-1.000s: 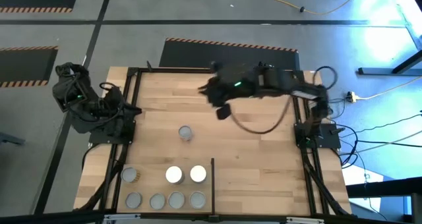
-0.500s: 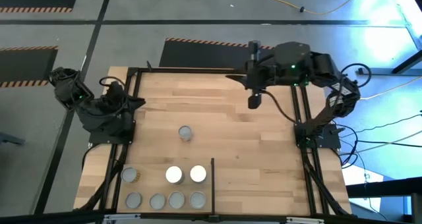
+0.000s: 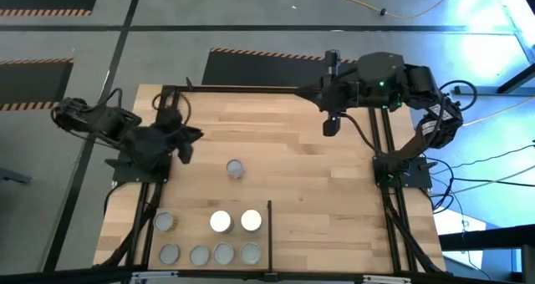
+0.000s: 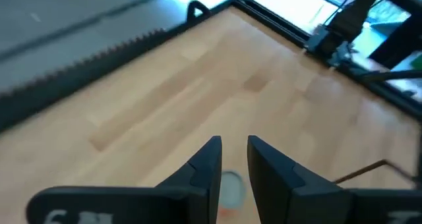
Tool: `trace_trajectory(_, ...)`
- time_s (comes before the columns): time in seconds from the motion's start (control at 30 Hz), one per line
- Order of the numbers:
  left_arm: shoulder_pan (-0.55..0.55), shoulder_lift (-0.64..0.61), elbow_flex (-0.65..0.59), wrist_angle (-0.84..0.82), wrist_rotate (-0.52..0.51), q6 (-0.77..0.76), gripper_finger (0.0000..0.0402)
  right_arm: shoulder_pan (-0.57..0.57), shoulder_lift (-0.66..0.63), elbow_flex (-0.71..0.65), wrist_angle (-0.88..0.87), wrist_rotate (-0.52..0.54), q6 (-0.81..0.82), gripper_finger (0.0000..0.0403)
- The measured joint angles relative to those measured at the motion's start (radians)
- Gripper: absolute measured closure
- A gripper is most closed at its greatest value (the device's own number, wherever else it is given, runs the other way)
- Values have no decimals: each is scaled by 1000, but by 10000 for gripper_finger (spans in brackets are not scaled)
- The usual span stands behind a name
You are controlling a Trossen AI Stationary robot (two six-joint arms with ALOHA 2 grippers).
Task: Pick and place cans onto a shelf
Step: Put the canned meatballs on the shelf
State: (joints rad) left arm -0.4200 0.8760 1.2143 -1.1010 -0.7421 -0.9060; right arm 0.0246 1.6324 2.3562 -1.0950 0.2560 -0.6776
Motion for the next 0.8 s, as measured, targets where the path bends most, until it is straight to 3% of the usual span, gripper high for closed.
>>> trace_trajectory(0.5, 507, 221, 0, 31, 666, 78, 334, 0, -32, 0, -1, 39, 5, 353)
trace_trajectory(0.63, 586, 313, 0, 23, 742, 76, 334, 0, -36, 0, -3, 39, 21, 353)
trace_trajectory(0.8, 601, 437, -1, -29, 758, 115, 334, 0, -38, 0, -8, 39, 21, 353)
